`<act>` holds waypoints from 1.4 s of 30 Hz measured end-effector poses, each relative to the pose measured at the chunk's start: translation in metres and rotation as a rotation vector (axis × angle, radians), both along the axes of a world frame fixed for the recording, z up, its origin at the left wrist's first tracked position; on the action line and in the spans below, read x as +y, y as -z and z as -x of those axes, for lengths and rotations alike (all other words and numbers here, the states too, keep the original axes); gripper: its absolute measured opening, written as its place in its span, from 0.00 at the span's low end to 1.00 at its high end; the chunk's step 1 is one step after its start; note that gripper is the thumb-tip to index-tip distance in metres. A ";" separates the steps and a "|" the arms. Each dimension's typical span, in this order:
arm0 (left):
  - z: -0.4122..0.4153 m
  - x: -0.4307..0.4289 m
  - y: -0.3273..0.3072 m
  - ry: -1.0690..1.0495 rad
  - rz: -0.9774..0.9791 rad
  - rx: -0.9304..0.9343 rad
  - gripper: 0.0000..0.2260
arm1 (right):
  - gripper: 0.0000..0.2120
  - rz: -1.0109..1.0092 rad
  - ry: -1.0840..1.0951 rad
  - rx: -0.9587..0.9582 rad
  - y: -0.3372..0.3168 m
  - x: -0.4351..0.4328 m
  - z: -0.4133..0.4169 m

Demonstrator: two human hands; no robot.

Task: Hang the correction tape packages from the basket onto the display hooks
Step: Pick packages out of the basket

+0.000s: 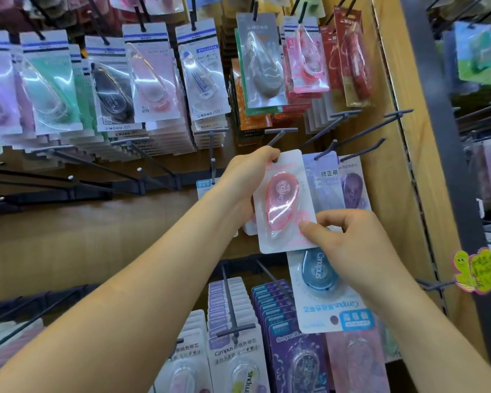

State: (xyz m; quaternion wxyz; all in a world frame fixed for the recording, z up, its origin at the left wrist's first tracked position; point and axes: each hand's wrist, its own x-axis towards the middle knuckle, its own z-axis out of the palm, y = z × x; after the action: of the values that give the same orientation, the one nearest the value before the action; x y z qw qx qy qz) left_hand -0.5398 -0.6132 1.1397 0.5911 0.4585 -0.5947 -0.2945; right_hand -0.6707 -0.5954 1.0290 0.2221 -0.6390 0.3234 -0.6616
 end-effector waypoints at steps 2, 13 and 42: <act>-0.003 0.001 0.003 0.020 -0.010 0.038 0.14 | 0.10 -0.057 -0.108 -0.057 0.000 -0.001 0.003; -0.036 0.040 0.069 0.012 0.327 -0.277 0.25 | 0.11 -0.030 -0.065 -0.039 0.004 -0.011 -0.006; -0.052 -0.050 0.043 -0.510 0.338 -0.860 0.15 | 0.14 0.035 -0.428 -0.240 0.016 -0.028 0.014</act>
State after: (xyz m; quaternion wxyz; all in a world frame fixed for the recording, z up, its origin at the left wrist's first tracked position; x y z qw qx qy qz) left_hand -0.4878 -0.6628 1.0963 0.4123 0.5663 -0.6923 0.1735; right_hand -0.6842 -0.6229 1.0127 0.3831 -0.6133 0.1404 -0.6763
